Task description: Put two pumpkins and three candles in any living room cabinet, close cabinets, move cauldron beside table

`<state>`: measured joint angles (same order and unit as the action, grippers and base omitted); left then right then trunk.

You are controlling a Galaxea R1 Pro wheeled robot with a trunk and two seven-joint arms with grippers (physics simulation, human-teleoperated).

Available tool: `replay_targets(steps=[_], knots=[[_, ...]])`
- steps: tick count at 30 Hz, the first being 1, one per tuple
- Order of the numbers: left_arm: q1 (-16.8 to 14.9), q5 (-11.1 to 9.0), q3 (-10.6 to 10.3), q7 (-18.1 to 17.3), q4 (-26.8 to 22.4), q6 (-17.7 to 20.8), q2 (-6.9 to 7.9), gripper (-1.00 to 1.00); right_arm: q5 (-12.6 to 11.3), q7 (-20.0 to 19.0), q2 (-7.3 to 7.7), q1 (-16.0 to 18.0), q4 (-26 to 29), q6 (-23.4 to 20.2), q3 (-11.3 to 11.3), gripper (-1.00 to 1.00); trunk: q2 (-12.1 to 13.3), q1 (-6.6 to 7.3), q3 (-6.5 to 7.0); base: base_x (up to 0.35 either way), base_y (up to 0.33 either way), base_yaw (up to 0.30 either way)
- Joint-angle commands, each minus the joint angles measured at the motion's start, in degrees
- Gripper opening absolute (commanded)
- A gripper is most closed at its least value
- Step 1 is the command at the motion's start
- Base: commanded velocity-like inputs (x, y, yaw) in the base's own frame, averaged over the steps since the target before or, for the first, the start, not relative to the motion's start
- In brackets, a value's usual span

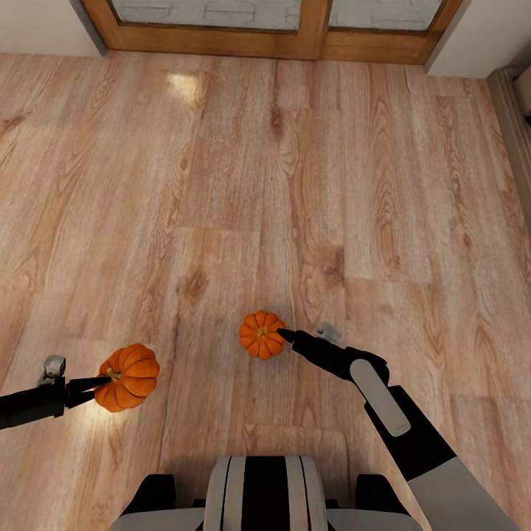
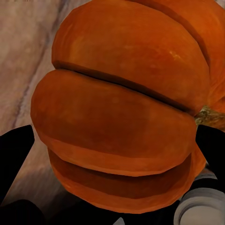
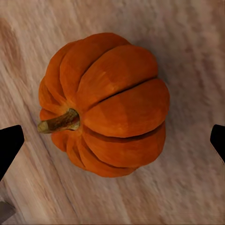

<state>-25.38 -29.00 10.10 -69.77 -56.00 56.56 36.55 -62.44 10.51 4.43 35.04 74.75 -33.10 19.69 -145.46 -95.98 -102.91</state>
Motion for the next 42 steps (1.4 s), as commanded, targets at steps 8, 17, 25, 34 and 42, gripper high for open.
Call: replay_targets(steps=[8, 17, 25, 34, 42], knots=[[-0.02, -0.18, 0.01, -0.03, -0.02, 0.38, 0.01, -1.00, 1.68, 0.34, 0.04, 0.03, 0.05, -0.04, 0.09, 1.00, -0.01, 0.00, -0.03, 0.058, 0.000, 0.000], [-0.02, -0.18, -0.04, -0.05, -0.03, 0.39, 0.01, -1.00, 1.88, 0.47, 0.02, 0.03, 0.05, -0.04, 0.09, 1.00, -0.01, 0.00, -0.03, 0.073, 0.052, 0.000], [-0.02, -0.19, -0.18, -0.03, 0.00, 0.37, 0.01, -1.00, 1.81, 0.48, 0.04, 0.03, 0.04, -0.04, 0.09, 1.00, -0.01, 0.00, -0.03, 0.020, 0.066, 0.000], [-0.02, -0.18, -0.29, -0.05, -0.02, 0.39, 0.01, -1.00, 1.76, 0.56, 0.01, 0.03, 0.01, 0.00, 0.00, 1.00, -0.01, 0.00, -0.03, 0.012, 0.029, 0.000], [-0.02, -0.18, -0.17, -0.08, -0.03, 0.39, 0.01, -1.00, 1.78, 0.57, -0.02, 0.03, 0.01, 0.01, 0.08, 1.00, -0.11, -0.18, -1.58, 0.000, 0.000, 0.000]])
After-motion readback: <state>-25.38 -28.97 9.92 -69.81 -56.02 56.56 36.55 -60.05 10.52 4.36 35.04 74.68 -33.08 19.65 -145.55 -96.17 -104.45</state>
